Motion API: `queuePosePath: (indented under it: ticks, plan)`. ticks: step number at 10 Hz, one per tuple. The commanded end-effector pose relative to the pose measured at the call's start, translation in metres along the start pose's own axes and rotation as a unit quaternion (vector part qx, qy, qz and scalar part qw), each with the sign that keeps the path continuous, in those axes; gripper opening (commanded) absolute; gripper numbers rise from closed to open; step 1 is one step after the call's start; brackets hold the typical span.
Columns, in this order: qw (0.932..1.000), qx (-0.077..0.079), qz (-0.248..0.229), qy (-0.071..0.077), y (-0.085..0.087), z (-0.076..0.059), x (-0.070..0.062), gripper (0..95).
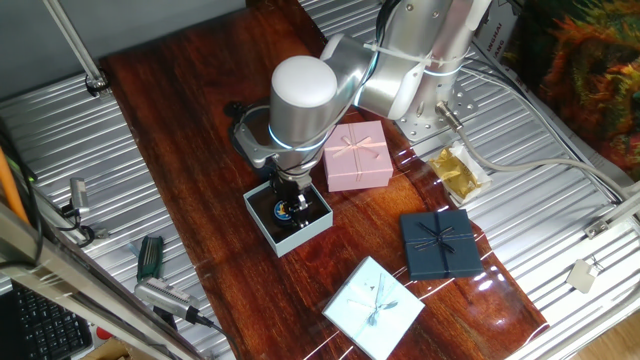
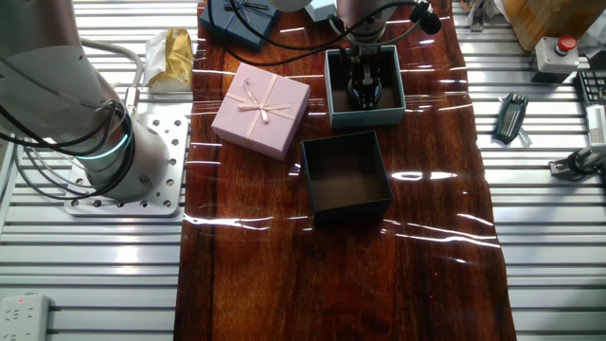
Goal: Move an object from one box to another
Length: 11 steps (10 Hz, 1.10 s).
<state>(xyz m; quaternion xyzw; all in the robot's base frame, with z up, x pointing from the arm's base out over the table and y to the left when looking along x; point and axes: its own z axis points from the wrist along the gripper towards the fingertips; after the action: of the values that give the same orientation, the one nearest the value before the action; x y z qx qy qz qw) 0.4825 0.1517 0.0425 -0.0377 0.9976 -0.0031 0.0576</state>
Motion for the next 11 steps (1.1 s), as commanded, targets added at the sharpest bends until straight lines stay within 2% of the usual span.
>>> queuePosePath:
  ticks: [1,5,6,7,8,11]
  plan:
    - [1.0,0.0,0.0,-0.001,-0.0004,-0.0006,0.0002,0.0]
    - [0.9999,0.003,-0.011,-0.003,-0.0005,-0.0006,0.0003,0.0]
    - [0.9999,0.005,-0.016,-0.005,-0.0005,-0.0005,0.0002,19.0]
    - [0.9998,0.005,-0.017,-0.005,-0.0005,-0.0005,0.0002,19.0]
    - [0.9998,0.004,-0.02,-0.006,-0.0005,-0.0005,0.0002,38.0]
    - [0.9997,0.003,-0.022,-0.007,-0.0005,-0.0005,0.0002,38.0]
